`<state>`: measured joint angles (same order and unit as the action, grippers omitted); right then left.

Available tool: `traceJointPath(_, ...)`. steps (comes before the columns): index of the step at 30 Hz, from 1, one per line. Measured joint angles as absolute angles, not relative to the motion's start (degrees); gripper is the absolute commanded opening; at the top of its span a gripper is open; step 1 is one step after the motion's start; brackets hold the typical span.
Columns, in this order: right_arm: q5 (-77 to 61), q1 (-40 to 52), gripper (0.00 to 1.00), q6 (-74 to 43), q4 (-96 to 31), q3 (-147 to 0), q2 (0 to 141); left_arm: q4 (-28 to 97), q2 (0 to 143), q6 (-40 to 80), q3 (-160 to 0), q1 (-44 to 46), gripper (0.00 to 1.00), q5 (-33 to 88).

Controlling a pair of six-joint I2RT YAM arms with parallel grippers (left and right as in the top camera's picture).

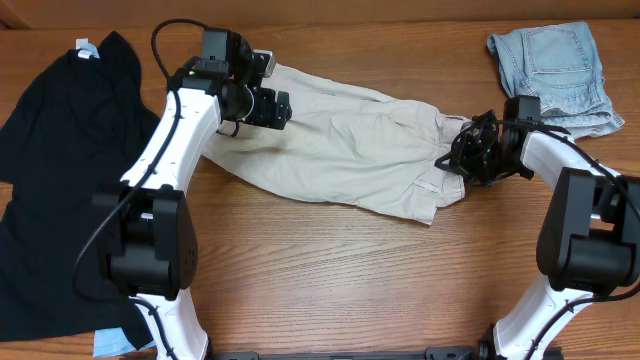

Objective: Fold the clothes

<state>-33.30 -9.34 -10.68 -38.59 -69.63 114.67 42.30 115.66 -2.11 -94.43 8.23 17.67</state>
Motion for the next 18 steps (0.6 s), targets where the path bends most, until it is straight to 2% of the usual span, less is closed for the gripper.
traceJointPath(10,-35.0,-9.3,0.04,-10.5,-41.8,-69.6,114.6,47.6,115.7,-2.1,-94.4,8.2,0.88,18.1)
traceJointPath(16,-32.8,-9.1,0.04,-10.4,-52.1,-68.7,107.9,53.9,115.7,-2.2,-95.5,8.2,0.88,18.3)
traceJointPath(18,-31.0,-9.0,0.04,-10.5,-56.2,-68.7,104.9,56.9,115.7,-2.8,-97.2,8.2,0.85,18.4)
